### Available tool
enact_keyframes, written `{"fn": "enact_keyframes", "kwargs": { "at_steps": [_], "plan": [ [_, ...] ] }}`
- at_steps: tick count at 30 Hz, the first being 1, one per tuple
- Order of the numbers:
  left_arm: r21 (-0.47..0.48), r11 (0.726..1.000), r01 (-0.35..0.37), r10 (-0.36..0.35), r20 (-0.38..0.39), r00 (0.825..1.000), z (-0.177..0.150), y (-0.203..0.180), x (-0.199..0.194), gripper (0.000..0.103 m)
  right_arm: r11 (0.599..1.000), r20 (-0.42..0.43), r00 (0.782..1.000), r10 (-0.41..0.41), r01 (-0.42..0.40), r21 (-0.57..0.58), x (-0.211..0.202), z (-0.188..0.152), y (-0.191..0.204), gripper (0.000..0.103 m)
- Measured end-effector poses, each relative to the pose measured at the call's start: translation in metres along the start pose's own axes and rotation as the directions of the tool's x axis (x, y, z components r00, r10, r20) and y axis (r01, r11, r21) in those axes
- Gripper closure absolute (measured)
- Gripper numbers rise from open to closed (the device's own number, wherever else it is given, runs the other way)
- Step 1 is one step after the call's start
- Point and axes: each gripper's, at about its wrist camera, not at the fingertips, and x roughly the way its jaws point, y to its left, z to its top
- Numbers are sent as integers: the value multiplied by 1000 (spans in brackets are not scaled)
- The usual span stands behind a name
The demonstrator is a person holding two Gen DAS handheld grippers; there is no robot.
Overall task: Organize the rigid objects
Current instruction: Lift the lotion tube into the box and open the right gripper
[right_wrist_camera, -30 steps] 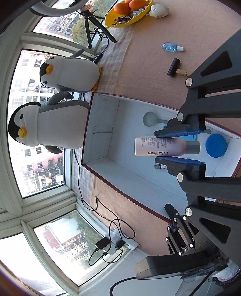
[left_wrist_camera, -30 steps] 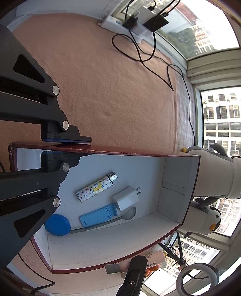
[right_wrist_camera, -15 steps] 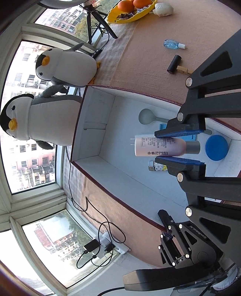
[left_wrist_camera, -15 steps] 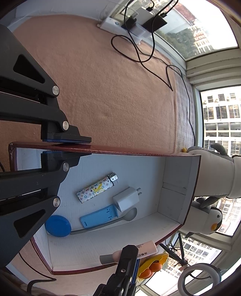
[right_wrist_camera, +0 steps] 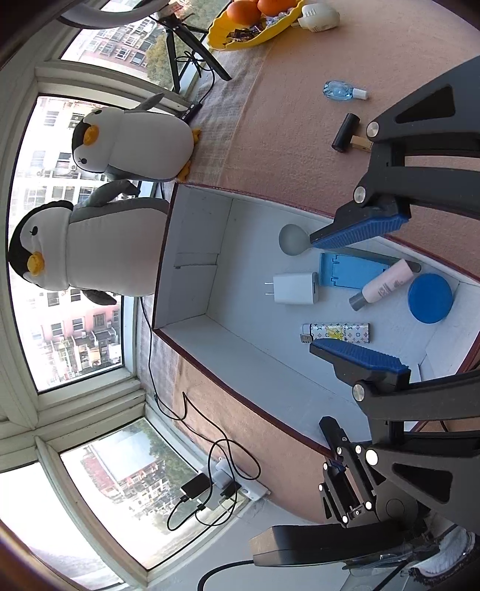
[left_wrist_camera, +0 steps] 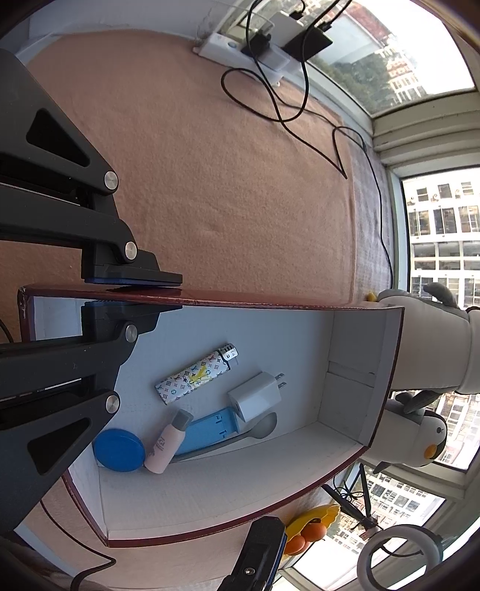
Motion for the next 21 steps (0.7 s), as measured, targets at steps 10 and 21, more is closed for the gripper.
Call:
{"fn": "enact_keyframes", "kwargs": {
  "at_steps": [10, 21],
  "plan": [
    [6, 1000, -4, 4, -30, 1000, 3, -1, 2, 99, 995, 56, 997, -49, 44, 93, -29, -18, -58, 56],
    [-4, 1000, -12, 12, -52, 999, 5, -2, 2, 98, 963, 94, 983, -156, 130, 236, -44, -46, -140, 54]
  ]
}}
